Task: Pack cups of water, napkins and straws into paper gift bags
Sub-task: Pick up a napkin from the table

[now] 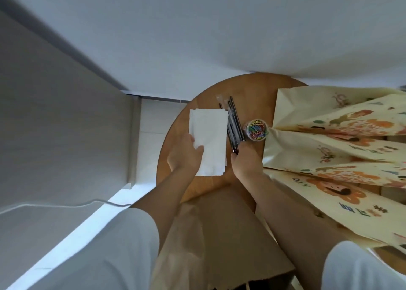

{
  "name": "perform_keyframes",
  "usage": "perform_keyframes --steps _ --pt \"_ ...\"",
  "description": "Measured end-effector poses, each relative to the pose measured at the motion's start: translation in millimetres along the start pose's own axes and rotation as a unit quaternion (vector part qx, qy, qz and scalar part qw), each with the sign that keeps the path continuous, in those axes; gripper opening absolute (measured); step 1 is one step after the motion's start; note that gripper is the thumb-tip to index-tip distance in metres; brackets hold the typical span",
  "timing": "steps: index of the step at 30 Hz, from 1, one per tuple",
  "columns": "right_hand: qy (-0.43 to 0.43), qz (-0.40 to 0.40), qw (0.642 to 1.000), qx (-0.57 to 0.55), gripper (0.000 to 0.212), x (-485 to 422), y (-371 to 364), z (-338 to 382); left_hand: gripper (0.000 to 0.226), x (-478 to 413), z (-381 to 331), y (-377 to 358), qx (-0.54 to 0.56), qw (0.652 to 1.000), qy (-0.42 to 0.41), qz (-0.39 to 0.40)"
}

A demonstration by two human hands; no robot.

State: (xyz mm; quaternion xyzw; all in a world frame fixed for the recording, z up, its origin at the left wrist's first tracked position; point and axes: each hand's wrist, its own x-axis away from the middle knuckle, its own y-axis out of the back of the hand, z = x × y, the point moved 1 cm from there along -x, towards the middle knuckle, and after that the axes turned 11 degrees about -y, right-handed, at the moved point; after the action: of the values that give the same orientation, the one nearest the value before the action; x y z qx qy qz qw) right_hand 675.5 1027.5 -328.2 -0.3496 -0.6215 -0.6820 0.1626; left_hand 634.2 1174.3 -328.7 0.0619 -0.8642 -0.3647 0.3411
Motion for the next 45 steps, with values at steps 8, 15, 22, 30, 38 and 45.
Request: perform_keyframes --steps 8,15,22,30,38,45 --pt "0.001 0.021 0.999 0.034 0.019 2 -2 6 0.013 -4 -7 -2 0.006 1.0 -0.015 0.005" --pt "0.0 0.024 0.998 0.055 0.022 7 0 5 0.019 2 -2 1 -0.057 0.995 -0.082 -0.009" --pt "-0.007 0.023 0.998 0.06 0.028 11 -7 2 0.025 -6 -1 -6 -0.002 1.0 -0.008 -0.001" --pt "-0.021 0.031 0.995 -0.093 0.02 16 2 5 0.01 -3 -10 -1 0.148 0.989 -0.005 -0.016" --pt "0.079 0.066 0.953 -0.286 0.027 58 57 21 0.038 7 -39 45 0.373 0.926 0.053 0.025" --pt "0.213 0.064 0.951 -0.214 0.033 118 89 18 0.039 57 -64 77 0.412 0.908 -0.065 0.031"
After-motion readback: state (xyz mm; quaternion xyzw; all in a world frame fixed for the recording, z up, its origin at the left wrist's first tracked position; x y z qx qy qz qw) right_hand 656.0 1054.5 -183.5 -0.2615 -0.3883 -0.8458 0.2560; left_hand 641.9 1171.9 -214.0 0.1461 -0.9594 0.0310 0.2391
